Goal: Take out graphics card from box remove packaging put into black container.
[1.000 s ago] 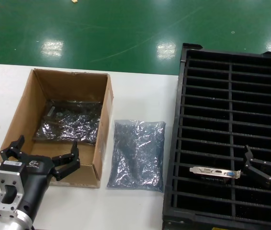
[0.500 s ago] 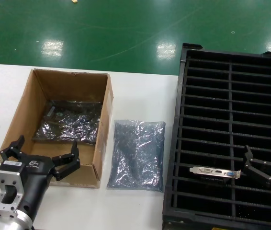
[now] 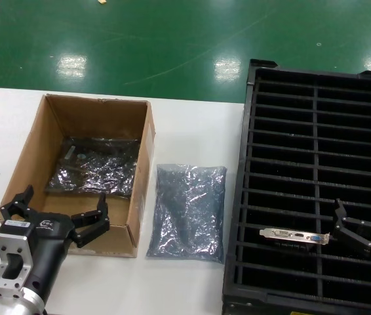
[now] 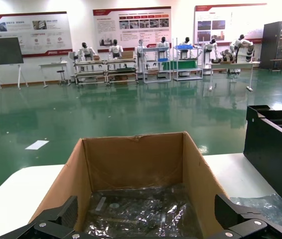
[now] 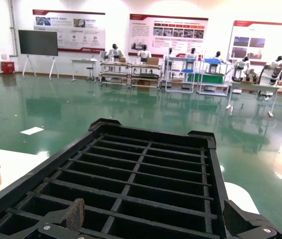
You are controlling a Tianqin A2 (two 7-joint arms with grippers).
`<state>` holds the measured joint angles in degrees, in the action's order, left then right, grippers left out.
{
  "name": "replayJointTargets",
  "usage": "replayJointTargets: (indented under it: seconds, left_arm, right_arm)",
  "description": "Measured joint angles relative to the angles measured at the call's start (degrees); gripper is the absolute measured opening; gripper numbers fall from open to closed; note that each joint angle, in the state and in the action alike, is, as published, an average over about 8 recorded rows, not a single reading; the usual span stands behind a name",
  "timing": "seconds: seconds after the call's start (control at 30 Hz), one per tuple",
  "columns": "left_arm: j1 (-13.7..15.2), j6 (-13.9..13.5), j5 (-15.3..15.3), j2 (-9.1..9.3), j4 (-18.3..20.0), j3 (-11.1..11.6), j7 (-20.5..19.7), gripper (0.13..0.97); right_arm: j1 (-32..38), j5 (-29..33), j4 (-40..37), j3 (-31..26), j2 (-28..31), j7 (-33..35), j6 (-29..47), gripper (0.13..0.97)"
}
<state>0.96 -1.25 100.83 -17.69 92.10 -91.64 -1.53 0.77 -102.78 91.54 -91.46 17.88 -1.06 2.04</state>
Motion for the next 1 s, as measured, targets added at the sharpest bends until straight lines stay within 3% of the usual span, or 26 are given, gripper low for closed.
replayJointTargets:
  seconds: [1.0]
  left_arm:
    - [0.0, 0.0, 0.0, 0.0, 0.0, 0.0, 0.0, 0.966]
  right_arm:
    - [0.0, 0.0, 0.0, 0.0, 0.0, 0.0, 0.0, 0.966]
